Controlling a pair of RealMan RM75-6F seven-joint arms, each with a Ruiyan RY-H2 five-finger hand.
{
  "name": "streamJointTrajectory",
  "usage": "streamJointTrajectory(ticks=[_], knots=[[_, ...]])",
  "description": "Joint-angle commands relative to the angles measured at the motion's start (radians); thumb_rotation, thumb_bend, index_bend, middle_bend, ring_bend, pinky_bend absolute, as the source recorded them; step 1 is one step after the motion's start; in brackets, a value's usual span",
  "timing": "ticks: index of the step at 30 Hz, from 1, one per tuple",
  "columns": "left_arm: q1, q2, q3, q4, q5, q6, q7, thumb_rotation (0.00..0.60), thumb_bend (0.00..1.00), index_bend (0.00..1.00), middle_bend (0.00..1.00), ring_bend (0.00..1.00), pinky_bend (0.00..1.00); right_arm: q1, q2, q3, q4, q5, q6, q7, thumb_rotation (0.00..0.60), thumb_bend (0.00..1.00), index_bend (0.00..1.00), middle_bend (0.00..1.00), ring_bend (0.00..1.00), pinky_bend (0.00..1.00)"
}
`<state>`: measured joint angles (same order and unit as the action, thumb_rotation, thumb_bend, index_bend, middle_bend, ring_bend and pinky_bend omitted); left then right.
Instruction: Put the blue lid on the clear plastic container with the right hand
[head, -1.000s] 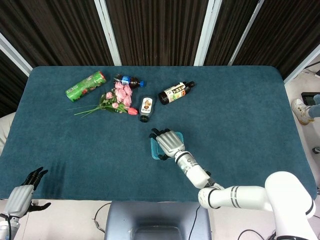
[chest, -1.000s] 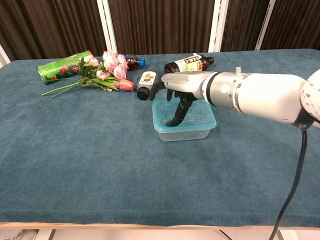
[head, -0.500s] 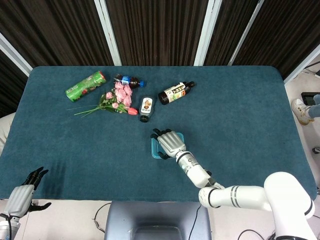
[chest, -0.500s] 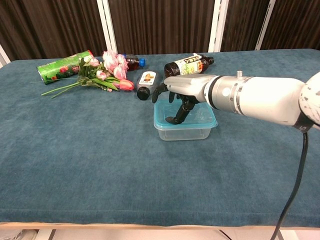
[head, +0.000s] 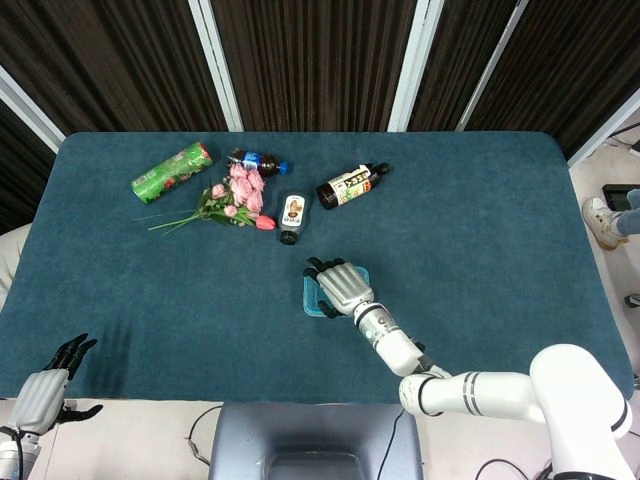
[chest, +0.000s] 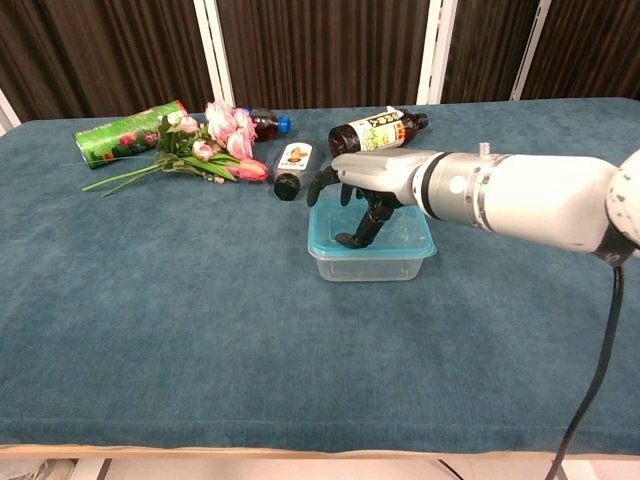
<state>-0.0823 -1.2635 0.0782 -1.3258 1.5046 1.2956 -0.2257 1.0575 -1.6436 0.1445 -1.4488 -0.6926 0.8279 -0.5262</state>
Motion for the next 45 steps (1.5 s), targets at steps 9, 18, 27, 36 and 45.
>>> streamJointTrajectory(ticks=[9, 18, 27, 36, 45], knots=[[-0.003, -0.002, -0.001, -0.002, -0.003, -0.007, 0.004, 0.600, 0.49, 0.11, 0.02, 0.00, 0.35, -0.048, 0.061, 0.006, -0.104, -0.109, 0.071, 0.043, 0.600, 0.39, 0.34, 0.21, 0.29, 0.33], [-0.003, -0.002, -0.001, -0.005, -0.003, -0.007, 0.012, 0.600, 0.49, 0.11, 0.02, 0.00, 0.35, -0.051, 0.066, 0.001, -0.108, -0.129, 0.050, 0.047, 0.600, 0.39, 0.36, 0.22, 0.30, 0.34], [-0.002, -0.004, 0.000, 0.003, -0.006, -0.009, 0.000, 0.600, 0.49, 0.11, 0.02, 0.00, 0.35, -0.053, 0.097, -0.019, -0.146, -0.147, 0.014, 0.050, 0.600, 0.39, 0.38, 0.24, 0.33, 0.36], [-0.004, -0.004, 0.002, 0.003, -0.008, -0.018, -0.001, 0.600, 0.49, 0.11, 0.03, 0.00, 0.36, -0.085, 0.149, -0.064, -0.203, -0.200, 0.018, 0.057, 0.600, 0.39, 0.38, 0.25, 0.33, 0.36], [-0.004, -0.002, 0.002, -0.003, -0.007, -0.017, 0.008, 0.600, 0.49, 0.11, 0.03, 0.00, 0.36, -0.113, 0.168, -0.076, -0.213, -0.308, 0.004, 0.130, 0.600, 0.39, 0.38, 0.24, 0.33, 0.36]])
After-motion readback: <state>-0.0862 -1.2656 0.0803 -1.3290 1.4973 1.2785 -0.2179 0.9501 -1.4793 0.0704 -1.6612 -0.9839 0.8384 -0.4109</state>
